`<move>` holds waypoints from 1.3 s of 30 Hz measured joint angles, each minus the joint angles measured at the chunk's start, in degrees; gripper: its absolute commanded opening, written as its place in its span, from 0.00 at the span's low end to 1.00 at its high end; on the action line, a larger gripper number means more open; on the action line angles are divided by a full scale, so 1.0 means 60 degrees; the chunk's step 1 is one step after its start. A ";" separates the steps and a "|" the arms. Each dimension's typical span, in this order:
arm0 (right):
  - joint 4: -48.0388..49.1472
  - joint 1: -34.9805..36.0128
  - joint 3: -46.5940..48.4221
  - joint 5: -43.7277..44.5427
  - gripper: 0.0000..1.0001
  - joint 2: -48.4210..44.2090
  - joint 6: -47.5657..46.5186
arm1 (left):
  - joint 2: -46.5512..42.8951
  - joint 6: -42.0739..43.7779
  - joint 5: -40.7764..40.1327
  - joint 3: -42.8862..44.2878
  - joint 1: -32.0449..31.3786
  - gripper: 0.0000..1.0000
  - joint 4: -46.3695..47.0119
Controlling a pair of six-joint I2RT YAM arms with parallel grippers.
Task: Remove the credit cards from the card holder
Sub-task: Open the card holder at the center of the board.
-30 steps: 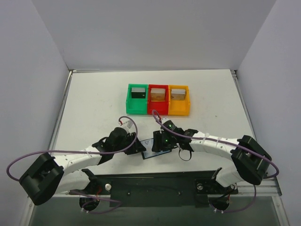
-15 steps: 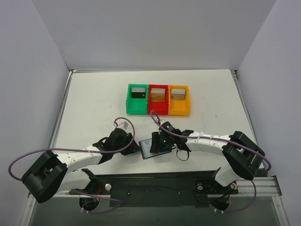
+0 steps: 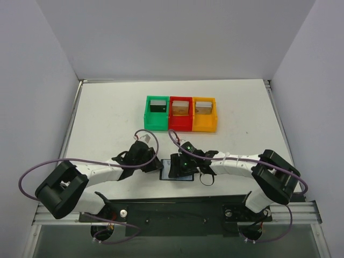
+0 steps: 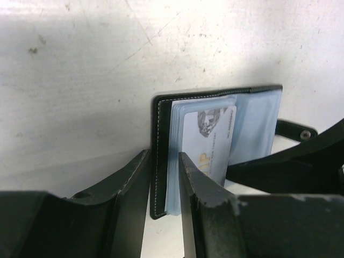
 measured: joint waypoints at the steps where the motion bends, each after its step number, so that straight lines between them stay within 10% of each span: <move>1: -0.0004 0.0055 0.0000 0.0004 0.41 -0.0004 0.0015 | 0.0095 0.0055 0.0004 0.0080 0.0018 0.37 0.0007; 20: -0.0583 -0.0688 0.0018 0.0229 0.25 -0.1668 -0.0011 | -0.2852 -0.0015 0.0117 -0.0856 0.0419 0.34 0.0372; 39: 0.2514 -0.1537 -0.1184 -0.1410 0.38 -0.0412 0.1424 | -0.0696 -0.0514 0.1395 -0.1078 0.0259 0.30 0.2845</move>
